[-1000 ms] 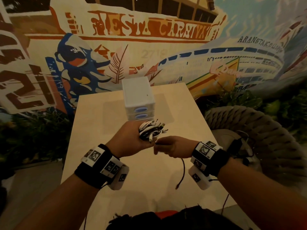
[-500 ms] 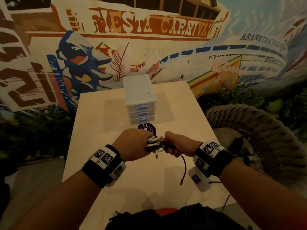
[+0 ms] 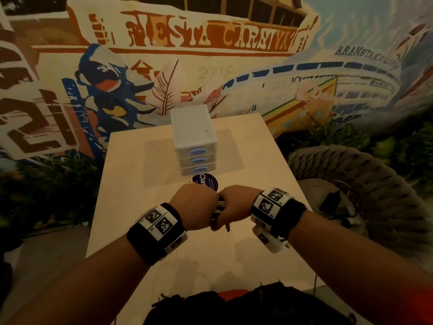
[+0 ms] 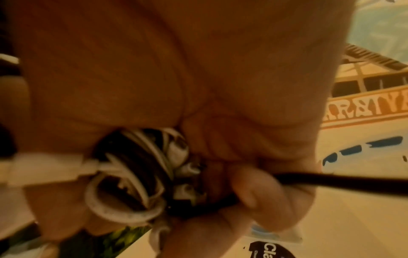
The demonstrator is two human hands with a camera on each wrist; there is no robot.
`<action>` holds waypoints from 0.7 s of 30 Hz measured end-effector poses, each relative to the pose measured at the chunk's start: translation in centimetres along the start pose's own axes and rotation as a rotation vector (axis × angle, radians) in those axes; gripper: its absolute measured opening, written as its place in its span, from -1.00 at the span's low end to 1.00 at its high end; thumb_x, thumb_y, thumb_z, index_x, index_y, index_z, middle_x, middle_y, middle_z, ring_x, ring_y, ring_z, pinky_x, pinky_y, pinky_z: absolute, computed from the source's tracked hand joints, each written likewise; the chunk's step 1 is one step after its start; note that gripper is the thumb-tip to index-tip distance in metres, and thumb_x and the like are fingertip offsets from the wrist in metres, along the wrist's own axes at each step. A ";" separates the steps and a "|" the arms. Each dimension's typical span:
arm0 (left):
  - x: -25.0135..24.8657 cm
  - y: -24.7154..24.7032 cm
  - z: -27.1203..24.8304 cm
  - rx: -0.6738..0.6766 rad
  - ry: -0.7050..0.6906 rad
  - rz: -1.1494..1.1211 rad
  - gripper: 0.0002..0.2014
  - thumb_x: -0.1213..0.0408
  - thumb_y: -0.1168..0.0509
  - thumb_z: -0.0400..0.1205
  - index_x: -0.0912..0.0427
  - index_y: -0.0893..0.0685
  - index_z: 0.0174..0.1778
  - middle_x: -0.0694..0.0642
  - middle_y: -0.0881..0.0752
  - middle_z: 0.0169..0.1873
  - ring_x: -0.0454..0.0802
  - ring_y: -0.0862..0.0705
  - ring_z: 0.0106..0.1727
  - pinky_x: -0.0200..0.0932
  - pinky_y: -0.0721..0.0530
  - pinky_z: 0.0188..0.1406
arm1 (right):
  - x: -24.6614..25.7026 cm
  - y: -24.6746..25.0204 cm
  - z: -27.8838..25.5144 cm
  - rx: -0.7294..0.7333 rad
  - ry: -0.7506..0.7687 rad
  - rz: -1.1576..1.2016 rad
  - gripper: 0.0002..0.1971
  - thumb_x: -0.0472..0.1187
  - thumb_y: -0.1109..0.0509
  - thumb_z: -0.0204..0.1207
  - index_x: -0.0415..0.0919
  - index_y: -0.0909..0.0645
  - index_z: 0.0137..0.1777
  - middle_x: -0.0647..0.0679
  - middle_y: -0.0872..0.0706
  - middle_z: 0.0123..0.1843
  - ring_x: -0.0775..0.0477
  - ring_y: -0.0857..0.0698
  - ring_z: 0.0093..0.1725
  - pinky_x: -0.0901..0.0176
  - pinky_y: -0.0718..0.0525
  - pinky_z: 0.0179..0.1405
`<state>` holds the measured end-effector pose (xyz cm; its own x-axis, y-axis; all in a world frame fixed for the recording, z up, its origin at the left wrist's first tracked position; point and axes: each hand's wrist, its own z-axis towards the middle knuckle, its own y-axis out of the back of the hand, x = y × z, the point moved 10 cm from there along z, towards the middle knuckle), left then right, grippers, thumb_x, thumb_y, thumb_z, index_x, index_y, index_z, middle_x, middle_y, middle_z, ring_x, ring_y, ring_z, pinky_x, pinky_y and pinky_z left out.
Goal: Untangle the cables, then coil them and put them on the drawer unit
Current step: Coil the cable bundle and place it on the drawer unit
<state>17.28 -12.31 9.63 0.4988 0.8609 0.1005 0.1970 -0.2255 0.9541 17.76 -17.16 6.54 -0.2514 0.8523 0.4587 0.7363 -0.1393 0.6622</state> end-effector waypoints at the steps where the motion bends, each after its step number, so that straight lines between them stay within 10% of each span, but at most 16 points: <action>1: 0.1 -0.2 0.0 0.010 0.006 -0.022 -0.74 -0.11 -0.36 0.59 0.01 -0.76 -0.14 -0.03 -0.72 -0.32 -0.04 -0.68 -0.29 -0.16 -0.61 -0.31 | 0.0 -0.2 0.2 0.006 -0.011 -0.009 -0.77 0.12 -0.62 0.40 0.00 -0.75 -0.13 0.08 -0.75 -0.23 0.11 -0.67 -0.27 0.26 -0.55 -0.29; 15: 1.2 0.3 -2.2 -0.146 0.046 -0.151 -0.40 -0.11 -0.42 0.49 -0.18 -0.45 0.47 -0.07 -0.70 0.14 0.05 -0.69 0.09 -0.04 -0.65 0.03 | 1.3 0.1 -1.0 -0.009 0.109 -0.082 -0.78 0.02 -0.42 0.62 0.00 -0.55 -0.22 0.07 -0.60 -0.32 0.11 -0.54 -0.33 0.23 -0.48 -0.27; 21: 0.7 -0.3 -1.8 -0.048 0.069 -0.146 -0.66 0.05 -0.38 0.58 0.01 -0.60 0.25 0.02 -0.76 0.02 0.06 -0.73 -0.03 -0.11 -0.65 -0.11 | 1.0 0.5 -1.3 -0.019 0.071 -0.172 -0.75 0.04 -0.43 0.58 0.00 -0.55 -0.28 0.04 -0.62 -0.32 0.01 -0.59 -0.31 0.20 -0.53 -0.29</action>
<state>16.06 -10.86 9.86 0.4080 0.9127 -0.0223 0.2219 -0.0754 0.9722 17.03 -17.05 8.07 -0.4163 0.8269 0.3780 0.6667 -0.0051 0.7453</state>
